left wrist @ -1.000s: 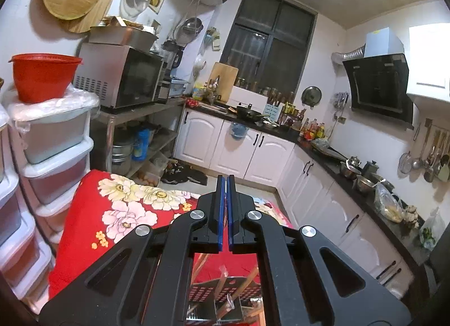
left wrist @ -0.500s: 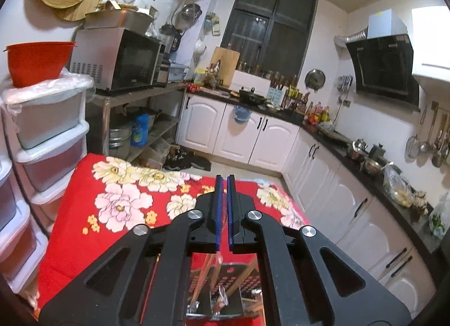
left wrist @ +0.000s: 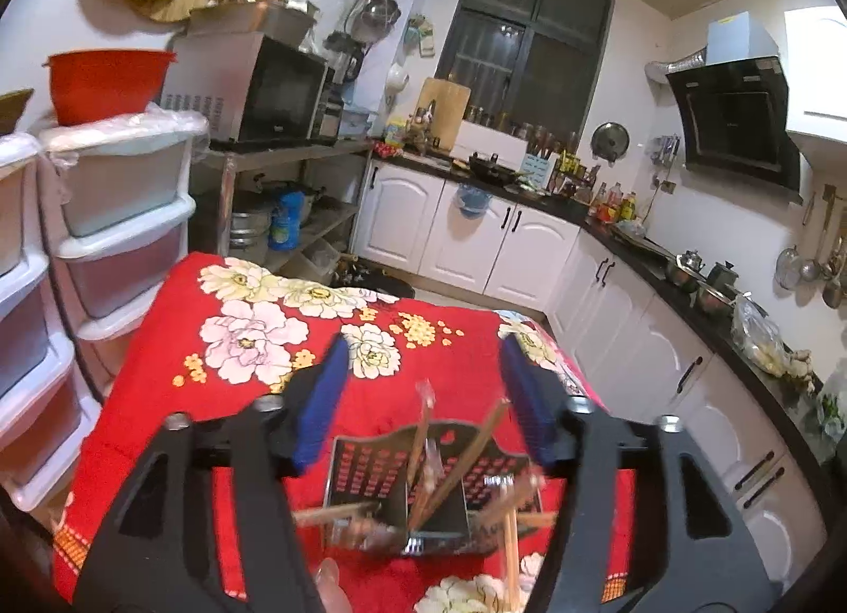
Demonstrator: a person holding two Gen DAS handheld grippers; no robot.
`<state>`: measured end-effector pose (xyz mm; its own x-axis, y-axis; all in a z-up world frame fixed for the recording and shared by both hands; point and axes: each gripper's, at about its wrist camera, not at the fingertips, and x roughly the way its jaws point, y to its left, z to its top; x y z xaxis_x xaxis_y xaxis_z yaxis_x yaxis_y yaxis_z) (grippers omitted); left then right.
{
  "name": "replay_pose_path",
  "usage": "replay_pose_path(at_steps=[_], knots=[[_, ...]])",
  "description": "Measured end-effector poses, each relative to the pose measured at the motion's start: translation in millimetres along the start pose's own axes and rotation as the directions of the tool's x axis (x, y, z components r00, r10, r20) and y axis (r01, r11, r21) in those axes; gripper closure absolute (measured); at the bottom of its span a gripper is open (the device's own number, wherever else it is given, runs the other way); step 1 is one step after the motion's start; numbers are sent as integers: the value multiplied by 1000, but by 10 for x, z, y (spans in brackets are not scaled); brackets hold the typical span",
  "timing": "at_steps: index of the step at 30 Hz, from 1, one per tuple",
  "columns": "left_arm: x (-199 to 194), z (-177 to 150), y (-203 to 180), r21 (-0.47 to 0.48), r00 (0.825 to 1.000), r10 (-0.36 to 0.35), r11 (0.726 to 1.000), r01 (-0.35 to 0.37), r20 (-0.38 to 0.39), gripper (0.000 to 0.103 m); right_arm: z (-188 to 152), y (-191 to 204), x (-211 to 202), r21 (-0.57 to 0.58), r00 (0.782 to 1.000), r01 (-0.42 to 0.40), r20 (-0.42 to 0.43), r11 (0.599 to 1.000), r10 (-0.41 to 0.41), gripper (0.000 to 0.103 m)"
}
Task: Organize utensils
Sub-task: 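Move both tools back from the caddy toward the last chopstick packs on the cloth, then close the left tool on a wrapped chopstick pack while the right tool grasps another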
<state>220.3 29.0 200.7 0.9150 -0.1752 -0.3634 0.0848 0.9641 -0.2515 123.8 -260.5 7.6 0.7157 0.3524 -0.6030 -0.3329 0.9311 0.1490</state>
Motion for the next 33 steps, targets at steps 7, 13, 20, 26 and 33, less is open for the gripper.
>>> replay_pose_path(at_steps=[7,13,20,26,33], knots=[[-478,-447,-88,55,998,-59,997,59,-16,26,-148,-113,165,61,997,10,-81,998,-5,19],[-418,-1174,-77,61,976,-87,993,101,-201,25,-228,-205,244,109,993,15,-116,994,-2,19],[-154,-1792,81,18,928,-69,997,81,-367,25,-279,-233,272,124,991,29,-134,992,-12,20],[25,-2099,107,38,887,-18,998,40,-461,25,-296,-293,355,151,987,44,-162,987,-19,28],[280,-2341,155,22,841,-12,999,28,-541,25,-254,-372,522,173,979,46,-203,984,-10,39]])
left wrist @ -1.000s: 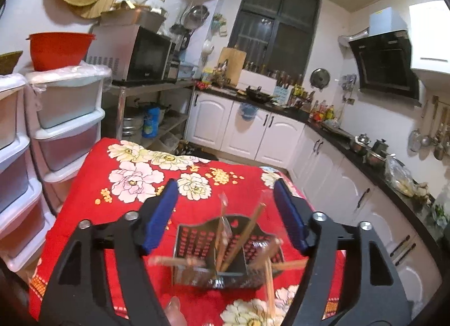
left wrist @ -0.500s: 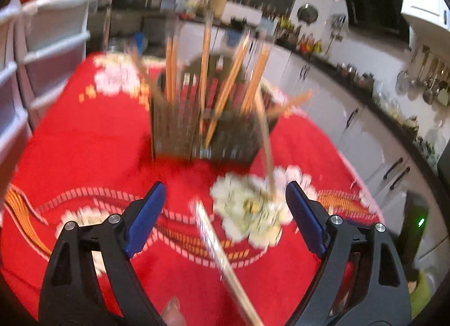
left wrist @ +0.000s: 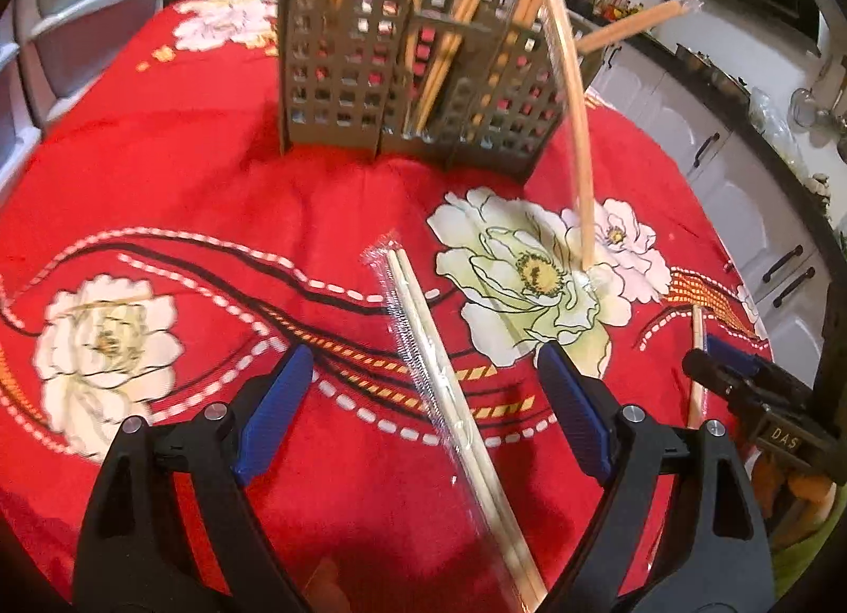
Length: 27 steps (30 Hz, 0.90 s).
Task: Organize utensils
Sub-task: 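Close the left tool on a wrapped chopstick pack while the right tool grasps another, then lift the left tool's pack above the caddy while the right tool carries its pack there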
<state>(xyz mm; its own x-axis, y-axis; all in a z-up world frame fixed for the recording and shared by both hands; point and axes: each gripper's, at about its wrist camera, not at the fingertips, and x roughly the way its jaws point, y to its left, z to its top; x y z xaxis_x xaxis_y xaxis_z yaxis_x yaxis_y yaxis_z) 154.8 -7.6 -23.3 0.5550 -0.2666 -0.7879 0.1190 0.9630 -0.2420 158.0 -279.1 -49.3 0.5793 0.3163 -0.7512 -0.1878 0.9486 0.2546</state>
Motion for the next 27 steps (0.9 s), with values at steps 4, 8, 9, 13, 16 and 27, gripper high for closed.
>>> replay_pose_path(at_steps=[4,8,9,13,16,27], knots=[[123,86,-7,12,1000,26,1000,-26,-7,29,89,-39,79,7,1000,6,-3,1000,-6,47],[216,190,-43,23,999,53,998,-53,-6,38,165,-98,129,31,1000,2,0,1000,-2,61],[237,230,-46,25,998,68,997,-68,0,46,190,-127,147,42,1000,0,1,999,0,66],[322,344,-79,31,994,107,994,-107,9,68,231,-191,173,52,1000,12,9,999,-13,81],[350,404,-108,48,993,121,991,-121,14,88,269,-204,185,55,1000,6,12,998,-7,85],[-149,647,-172,46,995,-60,997,56,84,101,692,-87,-287,23,980,-138,145,990,133,97]])
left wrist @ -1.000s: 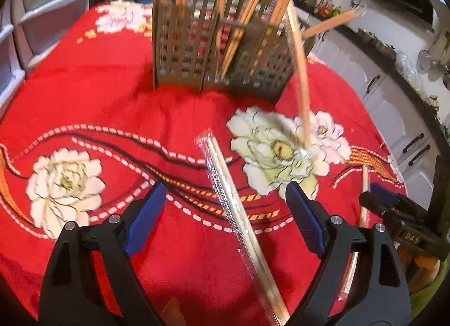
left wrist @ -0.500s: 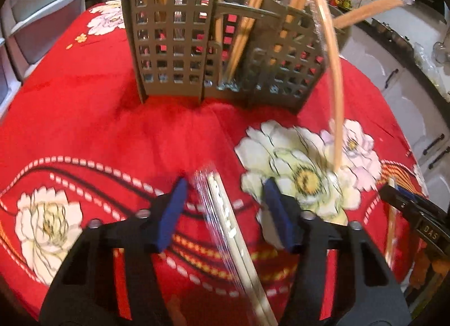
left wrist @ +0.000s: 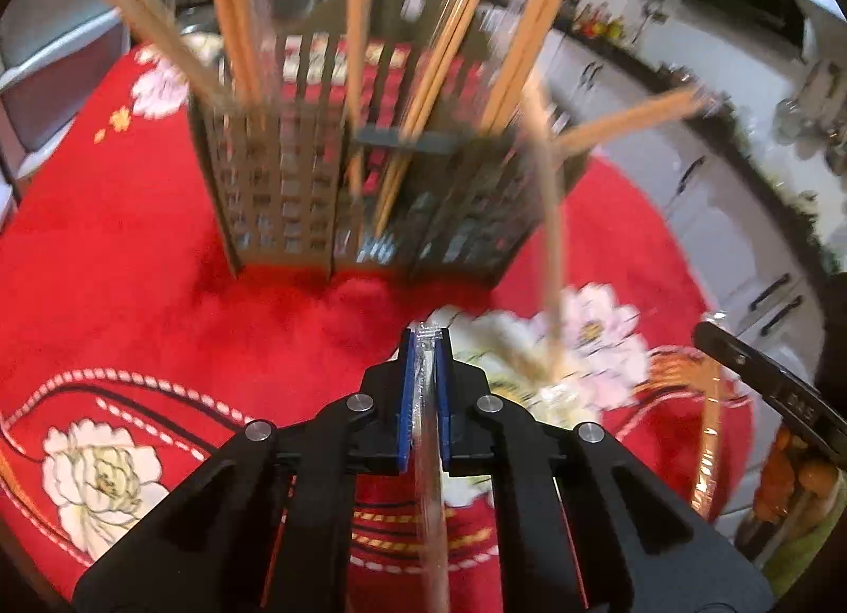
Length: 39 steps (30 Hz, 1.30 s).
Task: Organize utensils
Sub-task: 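Lift the left tool's pack above the caddy while the right tool carries its pack there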
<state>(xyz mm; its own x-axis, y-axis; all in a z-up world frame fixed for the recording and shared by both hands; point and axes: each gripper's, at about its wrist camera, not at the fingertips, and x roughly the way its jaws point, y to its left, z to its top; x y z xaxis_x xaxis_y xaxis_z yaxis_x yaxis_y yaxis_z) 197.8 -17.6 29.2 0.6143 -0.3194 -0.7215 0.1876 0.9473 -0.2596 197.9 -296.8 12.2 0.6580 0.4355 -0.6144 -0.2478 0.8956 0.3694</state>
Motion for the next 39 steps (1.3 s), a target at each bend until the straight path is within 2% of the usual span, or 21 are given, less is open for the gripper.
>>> replay_pose_path(at_steps=[5,11,19,24,30,35,36,39], knots=[[-442,251,-74,18,993,-46,999,45,107,101,248,253,-282,-67,995,-41,90,997,47,97],[-983,608,-185,41,963,-90,996,82,253,101,542,593,-578,-155,976,-80,190,985,109,97],[-1442,979,-402,88,918,-119,992,93,379,101,976,1042,-895,-246,924,-105,335,963,186,97],[-1607,1148,-496,116,892,-113,991,69,438,101,1264,1262,-958,-295,882,-76,425,952,202,97],[-1663,1404,-580,123,866,-84,992,26,493,101,1572,1398,-868,-313,855,-41,481,949,195,97],[-1632,1538,-603,115,842,-26,992,-42,539,101,1746,1404,-677,-306,847,-9,503,952,169,97],[-1621,1553,-593,109,834,-11,992,-58,551,101,1764,1393,-635,-301,848,-3,505,954,162,97],[-1556,1606,-537,88,827,12,993,-74,562,101,1838,1324,-456,-282,857,2,495,960,143,97]])
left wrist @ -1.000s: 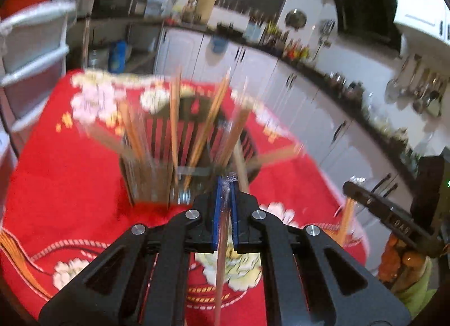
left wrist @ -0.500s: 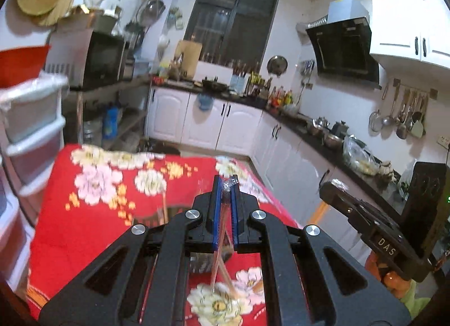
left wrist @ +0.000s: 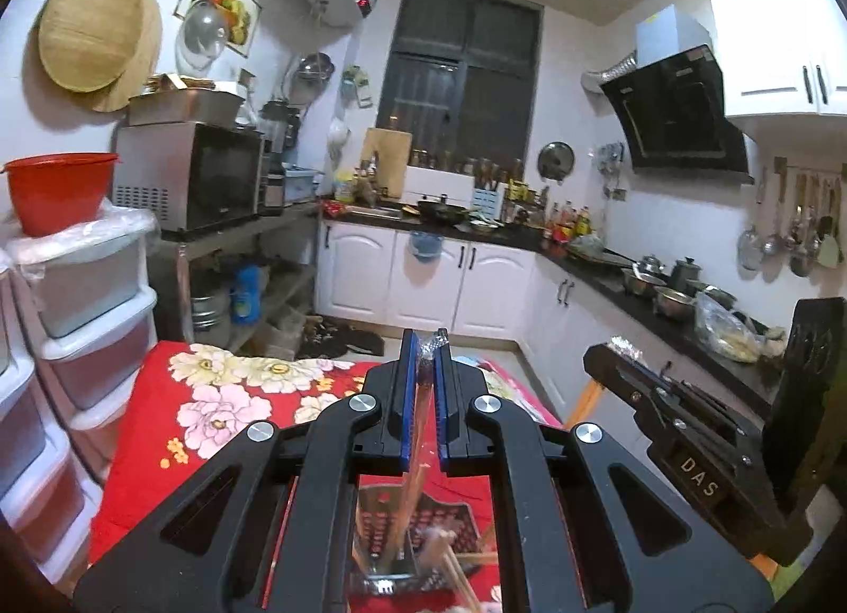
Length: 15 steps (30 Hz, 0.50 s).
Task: Organize utensils
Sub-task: 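Lift the left tool's pack above the caddy while the right tool carries its pack there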
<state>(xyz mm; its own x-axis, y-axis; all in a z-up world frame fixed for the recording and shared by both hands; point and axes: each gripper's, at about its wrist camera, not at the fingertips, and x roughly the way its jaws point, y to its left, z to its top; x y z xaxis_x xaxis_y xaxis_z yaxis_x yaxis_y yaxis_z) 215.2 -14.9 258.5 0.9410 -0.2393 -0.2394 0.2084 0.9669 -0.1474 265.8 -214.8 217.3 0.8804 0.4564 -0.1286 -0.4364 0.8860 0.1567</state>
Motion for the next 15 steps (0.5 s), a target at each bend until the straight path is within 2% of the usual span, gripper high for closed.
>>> replay_pose_path(at_steps=[7,15], knots=[[269,-214,77,-15,1000,15,1000,-15,-18,101,-246,-115,320,7,999,16,-41,1000,-16,97],[534,-514,118,-13,996,17,1000,-19,-93,101,-554,-186,527,2,992,41,-122,999,-40,97]])
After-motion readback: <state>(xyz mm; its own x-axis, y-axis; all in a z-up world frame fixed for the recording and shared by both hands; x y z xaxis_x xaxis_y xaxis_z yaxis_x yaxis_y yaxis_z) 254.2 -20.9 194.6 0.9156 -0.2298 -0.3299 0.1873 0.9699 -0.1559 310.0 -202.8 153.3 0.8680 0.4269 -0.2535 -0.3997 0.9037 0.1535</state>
